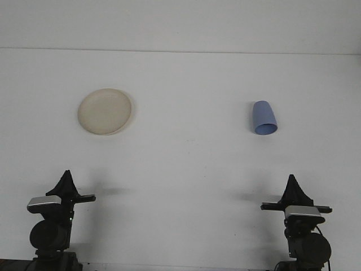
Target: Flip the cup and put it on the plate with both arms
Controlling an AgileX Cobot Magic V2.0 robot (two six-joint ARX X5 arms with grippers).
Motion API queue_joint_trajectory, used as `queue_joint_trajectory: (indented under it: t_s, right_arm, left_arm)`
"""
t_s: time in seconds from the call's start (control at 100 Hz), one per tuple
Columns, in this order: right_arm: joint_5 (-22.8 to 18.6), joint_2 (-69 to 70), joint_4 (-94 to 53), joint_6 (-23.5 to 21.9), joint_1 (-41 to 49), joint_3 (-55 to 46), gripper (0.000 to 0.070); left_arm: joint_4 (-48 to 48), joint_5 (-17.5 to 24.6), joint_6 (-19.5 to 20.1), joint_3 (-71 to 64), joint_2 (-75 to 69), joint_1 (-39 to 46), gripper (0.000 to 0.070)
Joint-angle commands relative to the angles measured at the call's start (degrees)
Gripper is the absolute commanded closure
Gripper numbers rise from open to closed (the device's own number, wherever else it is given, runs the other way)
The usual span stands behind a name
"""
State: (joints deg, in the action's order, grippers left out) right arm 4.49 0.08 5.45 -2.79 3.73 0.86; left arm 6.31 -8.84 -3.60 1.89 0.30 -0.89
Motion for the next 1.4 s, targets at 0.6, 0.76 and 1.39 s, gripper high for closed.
queue_joint_trajectory:
  t_s: [0.6,0.76,1.39]
  right_arm:
    - [-0.13,20.92,-10.21,-8.83,0.00,18.88,0.0236]
    - [-0.20,30.77,-2.69,-4.15,0.00,20.57,0.0237]
    - [-3.74,72.74,35.04,3.45,-4.15,22.18,0.0236]
  left_arm:
    - [0.63,-0.26,-0.11,-1.07,-0.11,0.07,0.0685]
    - [0.63,-0.28,-0.11,-1.07,-0.11,0.07,0.0685]
    - [0.63,-0.28,-0.11,-1.07,-0.11,0.07,0.0685]
